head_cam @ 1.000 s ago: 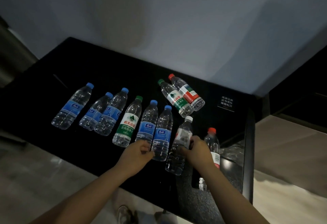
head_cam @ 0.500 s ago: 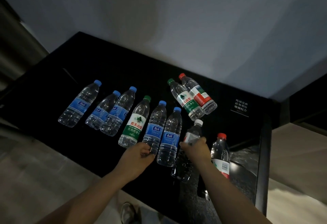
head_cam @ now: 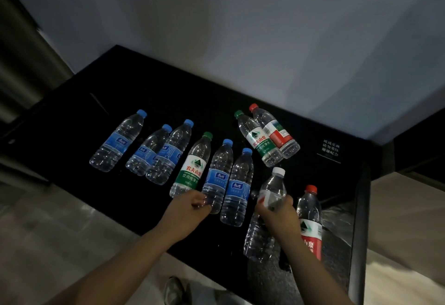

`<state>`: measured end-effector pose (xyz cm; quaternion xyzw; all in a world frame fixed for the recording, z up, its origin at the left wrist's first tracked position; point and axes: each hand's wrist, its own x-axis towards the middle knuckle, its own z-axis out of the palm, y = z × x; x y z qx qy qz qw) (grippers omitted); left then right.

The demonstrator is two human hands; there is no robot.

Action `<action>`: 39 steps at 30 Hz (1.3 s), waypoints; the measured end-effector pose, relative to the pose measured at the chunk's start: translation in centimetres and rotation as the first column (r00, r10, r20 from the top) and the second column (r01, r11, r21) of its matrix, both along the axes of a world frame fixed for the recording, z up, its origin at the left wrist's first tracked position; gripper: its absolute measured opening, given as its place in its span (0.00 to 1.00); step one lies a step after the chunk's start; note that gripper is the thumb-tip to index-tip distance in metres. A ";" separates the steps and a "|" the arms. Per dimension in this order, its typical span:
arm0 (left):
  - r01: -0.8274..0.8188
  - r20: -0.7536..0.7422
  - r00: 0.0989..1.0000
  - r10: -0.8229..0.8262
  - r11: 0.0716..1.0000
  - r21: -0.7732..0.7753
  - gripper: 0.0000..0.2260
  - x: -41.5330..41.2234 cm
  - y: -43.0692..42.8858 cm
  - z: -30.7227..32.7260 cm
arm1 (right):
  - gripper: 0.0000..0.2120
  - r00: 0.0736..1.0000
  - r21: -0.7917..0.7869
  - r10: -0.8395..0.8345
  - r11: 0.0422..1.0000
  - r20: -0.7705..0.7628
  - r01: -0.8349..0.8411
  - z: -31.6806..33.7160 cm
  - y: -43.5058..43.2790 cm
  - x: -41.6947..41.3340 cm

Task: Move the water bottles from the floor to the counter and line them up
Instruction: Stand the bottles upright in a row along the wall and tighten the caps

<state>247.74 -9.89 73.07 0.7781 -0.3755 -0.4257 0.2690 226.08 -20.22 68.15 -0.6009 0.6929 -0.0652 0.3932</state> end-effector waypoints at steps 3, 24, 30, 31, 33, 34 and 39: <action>0.001 -0.010 1.000 -0.001 1.000 -0.019 0.13 1.0 0.7 0.3 | 0.28 0.997 -0.041 -0.037 0.998 0.069 0.040 1.1 1.5 0.5; 0.077 0.073 0.995 -0.072 0.995 -0.068 0.17 8.7 2.1 1.5 | 0.25 0.900 -0.236 -0.017 0.963 0.435 0.132 9.3 6.5 6.9; 0.064 0.126 0.990 -0.062 0.998 -0.008 0.22 8.1 -2.6 1.0 | 0.26 0.868 -0.240 0.020 0.964 0.495 0.114 9.6 2.7 6.7; 0.060 0.137 0.989 -0.062 0.998 0.015 0.24 8.1 -3.4 0.9 | 0.25 0.865 -0.245 0.028 0.963 0.500 0.110 9.6 2.0 6.6; 0.059 0.160 0.985 -0.067 0.997 0.057 0.28 8.1 -4.7 0.4 | 0.24 0.857 -0.248 0.039 0.963 0.514 0.105 9.7 0.6 6.5; 0.057 0.161 0.985 -0.069 0.995 0.078 0.29 8.0 -5.2 0.2 | 0.25 0.852 -0.247 0.041 0.963 0.522 0.105 9.7 -0.1 6.5; 0.063 0.134 0.988 -0.080 0.991 0.122 0.10 7.9 -7.0 -1.2 | 0.28 0.848 -0.246 0.043 0.964 0.528 0.104 9.5 -2.3 6.5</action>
